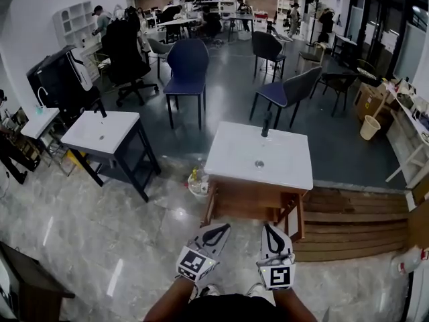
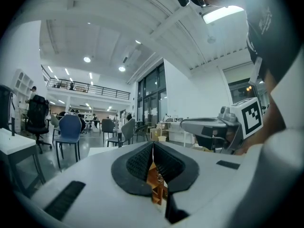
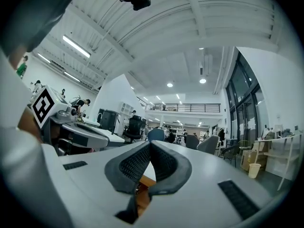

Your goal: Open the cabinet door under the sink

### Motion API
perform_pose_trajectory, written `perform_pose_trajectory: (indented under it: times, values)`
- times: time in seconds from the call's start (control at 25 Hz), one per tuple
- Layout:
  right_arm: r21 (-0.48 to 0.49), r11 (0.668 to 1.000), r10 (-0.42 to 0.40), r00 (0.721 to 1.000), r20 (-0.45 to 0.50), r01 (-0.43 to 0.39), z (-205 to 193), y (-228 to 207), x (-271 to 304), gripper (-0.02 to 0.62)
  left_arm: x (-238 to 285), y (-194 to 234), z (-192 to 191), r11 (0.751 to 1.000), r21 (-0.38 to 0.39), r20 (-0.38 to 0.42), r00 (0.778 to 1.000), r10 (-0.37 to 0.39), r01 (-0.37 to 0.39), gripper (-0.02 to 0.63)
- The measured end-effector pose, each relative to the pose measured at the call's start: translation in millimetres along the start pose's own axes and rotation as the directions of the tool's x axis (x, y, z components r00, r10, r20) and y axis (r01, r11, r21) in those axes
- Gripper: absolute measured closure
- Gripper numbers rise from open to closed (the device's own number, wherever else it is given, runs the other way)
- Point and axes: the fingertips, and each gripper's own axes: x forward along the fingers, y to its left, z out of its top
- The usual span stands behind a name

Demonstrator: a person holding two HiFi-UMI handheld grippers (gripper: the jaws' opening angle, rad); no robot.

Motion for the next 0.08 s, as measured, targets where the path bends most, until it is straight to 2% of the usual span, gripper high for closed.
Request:
perform_pose_trajectory:
  times: [0.08]
  values:
    - [0.007, 1.000, 0.005, 1.000, 0.001, -0.005, 7.7, 4.5, 9.7, 0.572, -0.4, 7.5, 9.2, 1.000, 0.012, -0.009, 1.000, -0.007, 0.007, 0.583]
